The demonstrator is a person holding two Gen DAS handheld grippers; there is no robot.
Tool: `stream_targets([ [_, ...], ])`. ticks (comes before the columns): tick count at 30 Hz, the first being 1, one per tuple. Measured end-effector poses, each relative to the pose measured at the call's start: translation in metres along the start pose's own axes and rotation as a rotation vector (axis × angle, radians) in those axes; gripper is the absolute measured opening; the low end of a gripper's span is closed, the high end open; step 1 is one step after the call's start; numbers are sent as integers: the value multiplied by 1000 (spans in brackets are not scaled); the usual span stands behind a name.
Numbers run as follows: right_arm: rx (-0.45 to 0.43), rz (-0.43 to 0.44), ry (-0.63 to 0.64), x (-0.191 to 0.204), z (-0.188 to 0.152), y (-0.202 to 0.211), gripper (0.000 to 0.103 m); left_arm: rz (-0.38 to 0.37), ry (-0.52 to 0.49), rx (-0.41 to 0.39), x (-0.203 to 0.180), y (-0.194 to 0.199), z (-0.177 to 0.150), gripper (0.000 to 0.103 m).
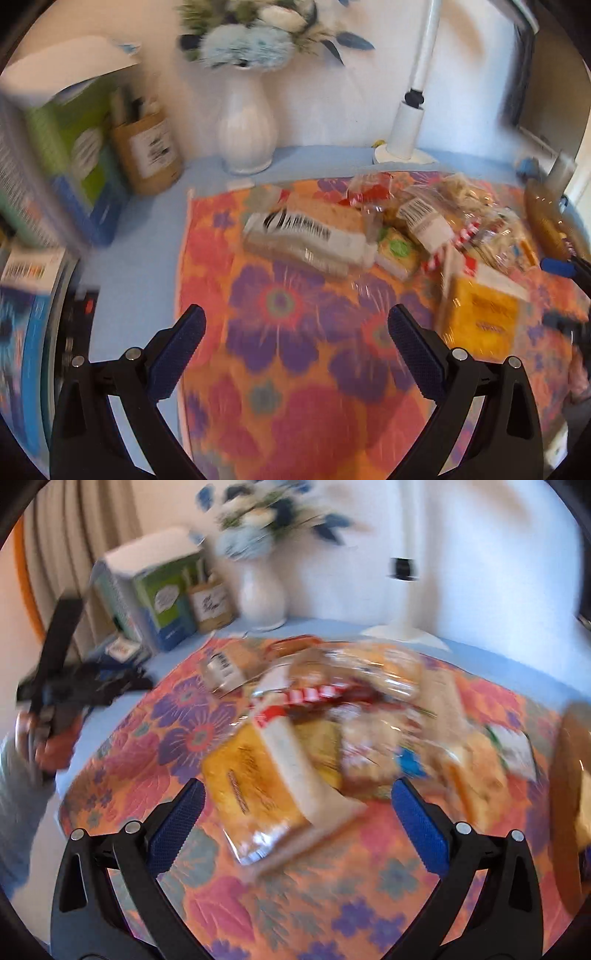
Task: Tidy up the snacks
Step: 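Grasp the brown toast pack with the left gripper while the right gripper grasps the yellow bread pack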
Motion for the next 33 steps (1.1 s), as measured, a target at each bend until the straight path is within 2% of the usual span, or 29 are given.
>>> stream_targets([
  [4, 38, -83, 79, 17, 2, -26, 100, -90, 92, -2, -2, -32, 38, 98],
  [6, 69, -72, 67, 17, -3, -35, 100, -37, 24, -7, -17, -47, 49, 98],
  [8, 82, -36, 60, 17, -8, -37, 100, 45, -70, 39, -33, -65, 50, 98],
  [10, 94, 7, 70, 22, -9, -37, 100, 138, -140, 150, -40, -90, 41, 98],
  [12, 116, 155, 55, 31, -17, -29, 100, 170, -135, 149, -32, -90, 32, 98],
  [16, 107, 238, 52, 36, -29, -18, 100, 191, -5, 137, 20, -67, 17, 98],
  [18, 93, 229, 15, 29, -32, -18, 100, 211, 50, 144, 48, -55, 9, 98],
  [19, 93, 221, -3, 25, -30, -21, 100, 185, 70, 149, 60, -48, 6, 98],
  [22, 96, 194, -59, 18, -25, -26, 100, 0, 122, 108, 67, -30, 15, 98],
  [25, 120, 141, -90, 21, -22, -31, 100, -109, 211, 101, 65, -39, 36, 98],
  [27, 131, 131, -79, 27, -22, -35, 100, -114, 244, 116, 64, -55, 44, 98],
  [31, 156, 49, -7, 43, -23, -44, 100, -19, 240, 206, 47, -105, 52, 98],
  [33, 163, 25, 9, 48, -22, -50, 100, 43, 218, 208, 40, -112, 48, 98],
])
Point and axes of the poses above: each gripper's, at about its wrist camera, not at the fingertips, and y roughly against the way its jaws point, x to its left, z to its top, the point moved 2 cm from there along -y, roughly the way its jaws point, and after that the axes turned 2 degrees about x, right-handed, at the moved point
